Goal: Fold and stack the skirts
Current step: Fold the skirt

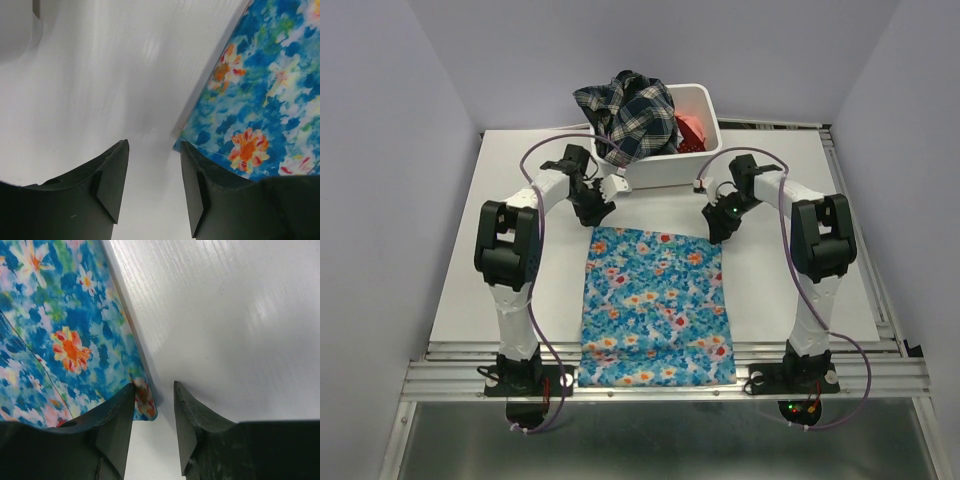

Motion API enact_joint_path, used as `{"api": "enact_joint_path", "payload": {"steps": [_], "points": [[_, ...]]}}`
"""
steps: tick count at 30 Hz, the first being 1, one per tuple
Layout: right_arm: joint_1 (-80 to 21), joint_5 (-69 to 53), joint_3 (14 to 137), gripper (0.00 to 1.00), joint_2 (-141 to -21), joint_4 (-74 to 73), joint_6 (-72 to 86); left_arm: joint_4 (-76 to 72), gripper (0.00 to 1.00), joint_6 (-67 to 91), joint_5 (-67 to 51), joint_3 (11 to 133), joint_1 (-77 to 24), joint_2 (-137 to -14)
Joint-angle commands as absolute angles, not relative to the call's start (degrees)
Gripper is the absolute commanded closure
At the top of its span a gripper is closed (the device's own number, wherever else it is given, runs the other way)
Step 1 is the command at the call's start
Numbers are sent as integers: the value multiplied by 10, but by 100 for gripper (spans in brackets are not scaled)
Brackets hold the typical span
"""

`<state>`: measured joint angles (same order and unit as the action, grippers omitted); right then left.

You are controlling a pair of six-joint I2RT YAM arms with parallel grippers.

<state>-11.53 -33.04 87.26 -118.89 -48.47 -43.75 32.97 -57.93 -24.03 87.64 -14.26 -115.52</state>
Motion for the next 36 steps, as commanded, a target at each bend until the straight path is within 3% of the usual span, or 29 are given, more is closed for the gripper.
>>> {"api": "enact_joint_path", "payload": {"steps": [1, 8, 13, 21, 23, 36], "points": [[-111, -338, 879, 59, -1198, -473, -450, 329, 44, -599, -272, 860, -144, -1156], [-111, -339, 868, 63, -1191, -467, -454, 327, 45, -616, -280, 822, -144, -1158], [-111, -345, 863, 74, -1187, -466, -457, 322, 50, -613, -277, 813, -144, -1162], [-111, -353, 857, 99, -1163, -466, -447, 324, 78, -607, -291, 810, -144, -1142], [-111, -352, 857, 99, -1154, -463, -445, 328, 100, -610, -294, 808, -144, -1132], [-106, -296, 857, 99, -1075, -410, -411, 210, 100, -537, -286, 731, -128, -965]]}}
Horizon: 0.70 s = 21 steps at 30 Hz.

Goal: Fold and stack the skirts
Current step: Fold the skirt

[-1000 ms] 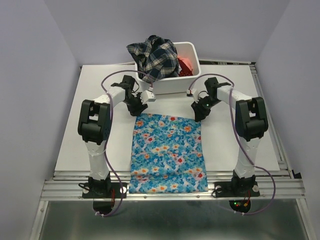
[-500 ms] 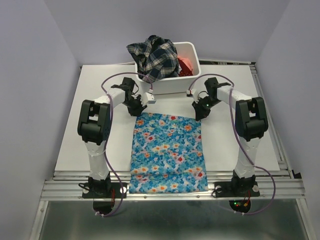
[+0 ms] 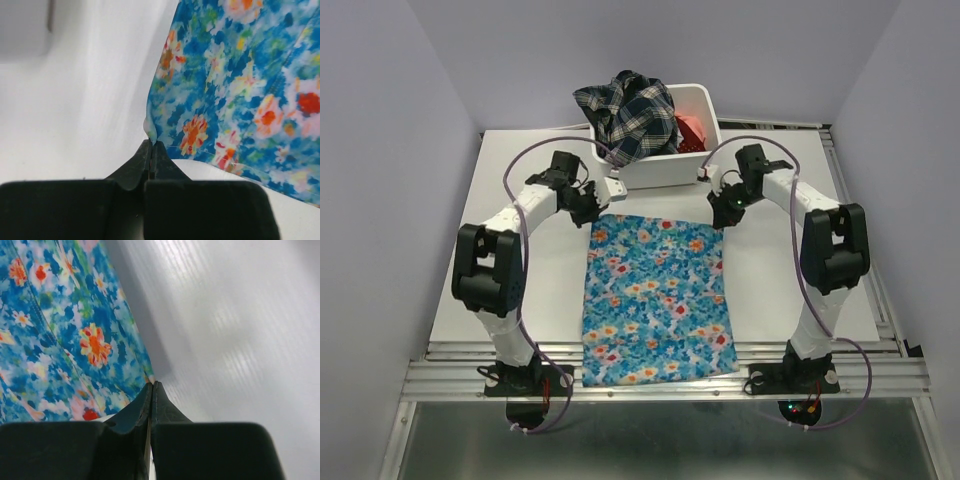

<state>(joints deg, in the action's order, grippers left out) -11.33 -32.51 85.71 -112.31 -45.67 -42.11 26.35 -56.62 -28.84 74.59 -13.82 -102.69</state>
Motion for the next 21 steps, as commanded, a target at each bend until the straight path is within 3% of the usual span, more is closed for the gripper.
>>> {"api": "enact_joint_path", "payload": {"steps": [1, 10, 16, 21], "points": [[-105, -284, 859, 99, -1067, -405, -410, 195, 100, -520, -280, 727, -124, -946], [-75, -238, 958, 99, -1085, -363, -391, 66, 100, -460, -179, 758, -118, -925], [-69, -233, 1014, 99, -1100, -363, -388, 81, 100, -468, -177, 839, -113, -944], [-69, -272, 965, 99, -1064, -380, -417, 126, 100, -504, -217, 808, -113, -912]]}}
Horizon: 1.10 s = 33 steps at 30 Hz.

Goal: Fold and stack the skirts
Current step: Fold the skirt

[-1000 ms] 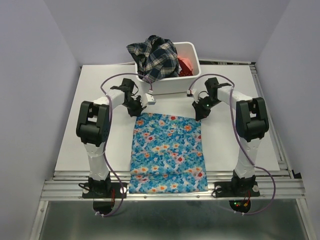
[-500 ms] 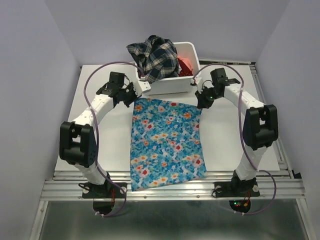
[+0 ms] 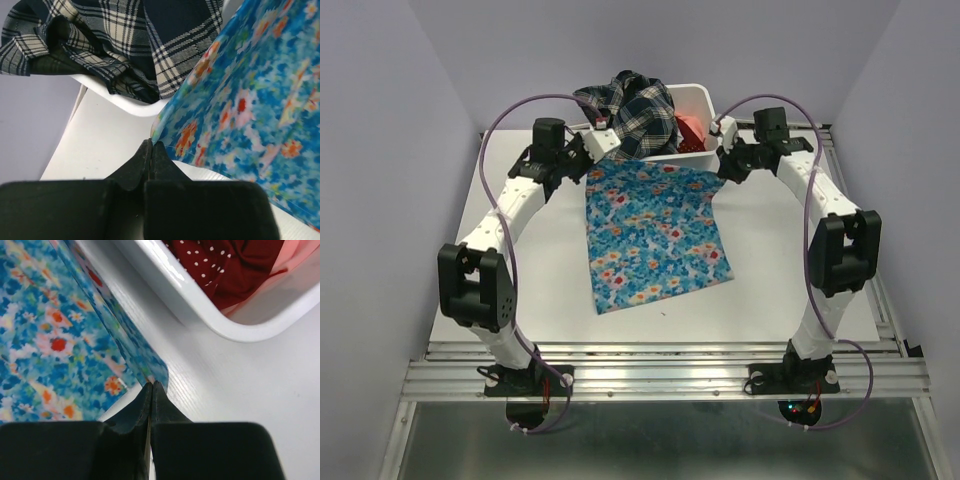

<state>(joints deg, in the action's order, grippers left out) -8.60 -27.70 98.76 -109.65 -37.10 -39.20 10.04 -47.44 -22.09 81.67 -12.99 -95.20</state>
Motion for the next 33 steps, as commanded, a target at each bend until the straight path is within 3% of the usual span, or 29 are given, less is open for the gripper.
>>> {"api": "enact_joint_path", "payload": {"steps": [1, 8, 13, 18, 26, 33], "points": [[-69, -277, 949, 99, -1045, -382, -425, 134, 100, -517, -224, 796, -113, -894], [-69, -294, 806, 99, -943, -390, -485, 255, 100, -608, -307, 653, -124, -771], [-75, -288, 688, 99, -892, -377, -523, 292, 100, -662, -271, 518, -184, -658], [-107, -274, 604, 99, -906, -335, -515, 236, 100, -643, -209, 394, -248, -640], [-120, -249, 559, 99, -939, -289, -493, 208, 100, -618, -199, 367, -251, -736], [-120, -246, 634, 99, -937, -325, -476, 230, 100, -598, -188, 421, -250, -730]]}}
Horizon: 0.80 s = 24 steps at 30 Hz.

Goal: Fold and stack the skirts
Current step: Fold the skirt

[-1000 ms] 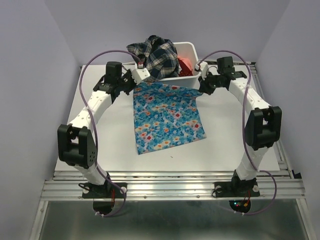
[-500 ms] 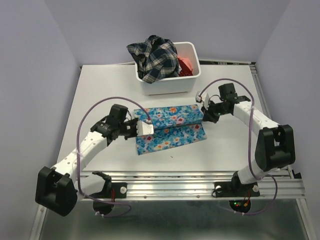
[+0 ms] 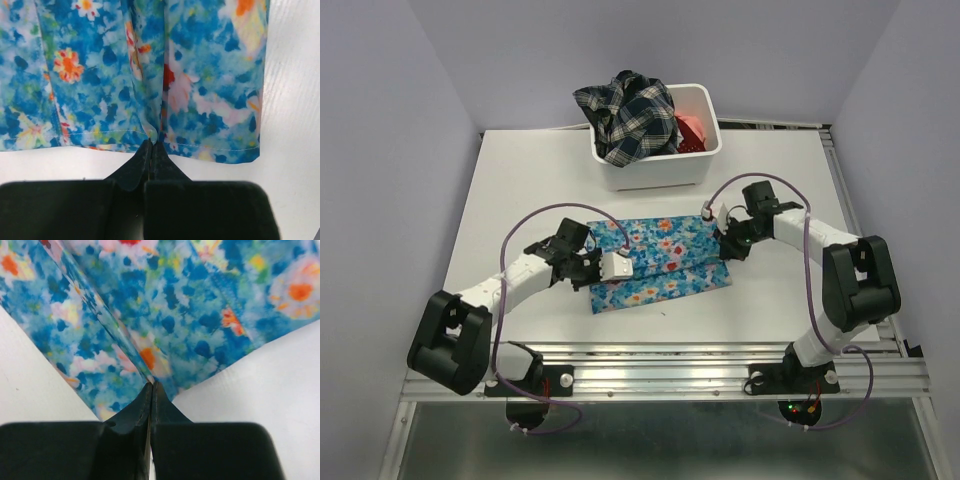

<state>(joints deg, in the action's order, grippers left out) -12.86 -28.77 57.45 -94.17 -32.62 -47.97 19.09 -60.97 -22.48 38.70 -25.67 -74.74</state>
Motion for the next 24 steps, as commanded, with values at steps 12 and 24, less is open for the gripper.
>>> {"api": "enact_joint_path", "payload": {"steps": [12, 24], "points": [[-125, -267, 658, 99, -836, -432, -494, 398, 100, -620, -192, 488, -250, -604], [-166, -256, 524, 67, -834, -383, -533, 446, 58, -647, -230, 411, -277, -613]]}}
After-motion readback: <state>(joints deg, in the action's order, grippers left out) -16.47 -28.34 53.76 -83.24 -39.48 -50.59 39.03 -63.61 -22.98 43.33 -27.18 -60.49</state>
